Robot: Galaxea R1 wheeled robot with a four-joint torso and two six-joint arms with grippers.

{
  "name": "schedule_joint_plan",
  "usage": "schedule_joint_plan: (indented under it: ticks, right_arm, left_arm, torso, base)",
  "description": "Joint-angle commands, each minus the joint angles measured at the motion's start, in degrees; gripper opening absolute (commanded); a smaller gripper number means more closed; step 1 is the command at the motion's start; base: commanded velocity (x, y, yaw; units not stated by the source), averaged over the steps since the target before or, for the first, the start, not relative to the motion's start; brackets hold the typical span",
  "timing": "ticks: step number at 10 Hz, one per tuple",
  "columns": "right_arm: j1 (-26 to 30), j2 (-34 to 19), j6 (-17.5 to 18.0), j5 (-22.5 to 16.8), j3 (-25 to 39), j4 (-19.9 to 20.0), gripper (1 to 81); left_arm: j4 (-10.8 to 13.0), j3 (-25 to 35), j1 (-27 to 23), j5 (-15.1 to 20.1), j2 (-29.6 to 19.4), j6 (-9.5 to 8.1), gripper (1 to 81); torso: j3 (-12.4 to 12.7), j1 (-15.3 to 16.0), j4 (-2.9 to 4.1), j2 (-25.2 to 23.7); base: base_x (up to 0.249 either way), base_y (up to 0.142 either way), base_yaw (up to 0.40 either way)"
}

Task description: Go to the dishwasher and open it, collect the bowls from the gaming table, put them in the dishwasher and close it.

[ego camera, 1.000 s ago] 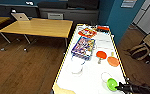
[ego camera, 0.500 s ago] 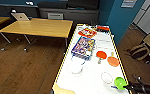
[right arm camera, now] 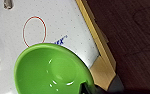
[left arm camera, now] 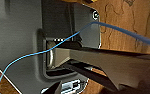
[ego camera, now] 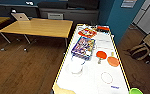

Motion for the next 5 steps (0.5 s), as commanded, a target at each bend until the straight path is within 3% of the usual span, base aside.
schedule_joint_plan:
  ticks: [1, 4, 5]
  right_arm:
    - [-17.6, 3.6, -2.6, 14.3, -7.8, -5.8, 1.0]
    - [-26.4, 11.1, -2.5, 22.5, -17.5, -9.4, 1.0]
    - [-28.3, 13.9, -2.5, 23.9, -20.0, -10.6, 1.0]
  left_arm:
    - [-0.1, 20.4, -3.5, 1.3, -15.6, 0.09, 81.1]
    - [-0.4, 32.5, -8.3, 0.9, -25.2, -0.17, 81.1]
    - [-0.4, 35.6, -10.4, 0.9, -27.7, -1.41, 81.1]
  torso:
    - [0.0, 0.0, 0.00, 0.0]
    - [0.0, 0.0, 0.00, 0.0]
    - [0.0, 0.0, 0.00, 0.0]
  base:
    - [0.000, 0.000, 0.000]
    - [0.000, 0.000, 0.000]
    - [0.000, 0.000, 0.000]
